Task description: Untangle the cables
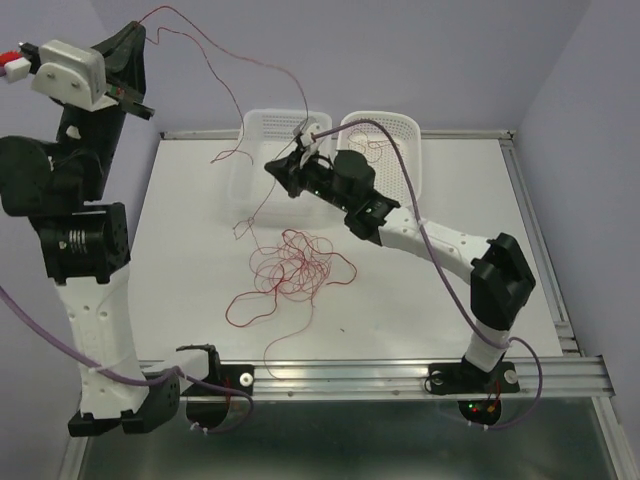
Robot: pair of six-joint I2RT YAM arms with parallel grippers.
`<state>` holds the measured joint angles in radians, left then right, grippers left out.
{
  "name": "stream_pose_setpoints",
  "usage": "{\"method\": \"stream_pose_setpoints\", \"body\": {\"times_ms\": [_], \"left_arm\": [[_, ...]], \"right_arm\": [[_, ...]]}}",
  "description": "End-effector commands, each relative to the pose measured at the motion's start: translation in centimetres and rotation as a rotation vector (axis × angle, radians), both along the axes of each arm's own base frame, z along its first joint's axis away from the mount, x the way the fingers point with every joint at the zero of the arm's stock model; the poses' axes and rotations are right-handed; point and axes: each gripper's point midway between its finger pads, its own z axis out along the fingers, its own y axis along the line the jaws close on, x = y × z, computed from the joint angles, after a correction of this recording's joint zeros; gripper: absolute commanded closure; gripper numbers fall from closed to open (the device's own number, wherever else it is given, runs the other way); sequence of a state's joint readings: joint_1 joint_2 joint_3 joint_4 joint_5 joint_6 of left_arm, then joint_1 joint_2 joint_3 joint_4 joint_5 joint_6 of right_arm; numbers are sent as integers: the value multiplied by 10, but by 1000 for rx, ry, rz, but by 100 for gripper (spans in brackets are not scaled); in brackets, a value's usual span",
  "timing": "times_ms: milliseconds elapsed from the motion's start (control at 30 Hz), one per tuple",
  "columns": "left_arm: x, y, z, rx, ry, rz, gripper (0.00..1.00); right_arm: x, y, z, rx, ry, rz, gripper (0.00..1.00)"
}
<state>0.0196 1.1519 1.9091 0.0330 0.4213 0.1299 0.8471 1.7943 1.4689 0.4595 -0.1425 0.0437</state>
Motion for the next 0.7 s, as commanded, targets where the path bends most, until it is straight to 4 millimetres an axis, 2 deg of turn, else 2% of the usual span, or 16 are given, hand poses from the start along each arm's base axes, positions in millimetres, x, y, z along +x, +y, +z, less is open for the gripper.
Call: {"method": "stream_pose_setpoints", "body": {"times_ms": [0, 33, 100, 133, 167, 233, 267, 300, 333, 367, 400, 500, 533, 567, 633, 667], "left_arm": [[63, -7, -19, -27, 55, -64, 100], [87, -9, -29, -32, 85, -84, 100], [95, -20, -20, -71, 50, -158, 100], [117, -24, -26, -84, 67, -182, 100], [107, -37, -4, -97, 10, -238, 100], [114, -47, 8, -117, -13, -282, 100], [137, -54, 1, -130, 8, -299, 100], [124, -58, 24, -154, -45, -335, 100], [126, -69, 28, -170, -50, -373, 100], [147, -77, 20, -188, -33, -395, 100], [144, -84, 27, -198, -61, -426, 100], [171, -122, 3, -231, -32, -542, 100], [194, -134, -18, -234, 8, -559, 100], [199, -144, -26, -221, -2, -593, 100], [212, -159, -46, -232, 18, -660, 100], [230, -170, -70, -269, 75, -720, 100]], "right_arm": [[31, -71, 147, 206, -192, -223, 99], [37, -81, 161, 206, -231, -270, 99], [57, -98, 174, 190, -259, -368, 99], [56, -109, 211, 239, -310, -400, 99], [70, -115, 210, 212, -321, -454, 99], [74, -125, 237, 238, -374, -509, 99], [65, -139, 273, 278, -446, -548, 99], [70, -145, 281, 287, -466, -585, 99], [81, -141, 277, 277, -479, -611, 99], [74, -159, 306, 324, -545, -673, 99], [76, -163, 311, 336, -566, -707, 99], [87, -185, 321, 366, -623, -815, 99], [92, -189, 319, 360, -623, -822, 99], [97, -199, 319, 365, -628, -828, 99], [114, -202, 301, 336, -599, -829, 99], [117, -207, 298, 347, -587, -821, 100]]}}
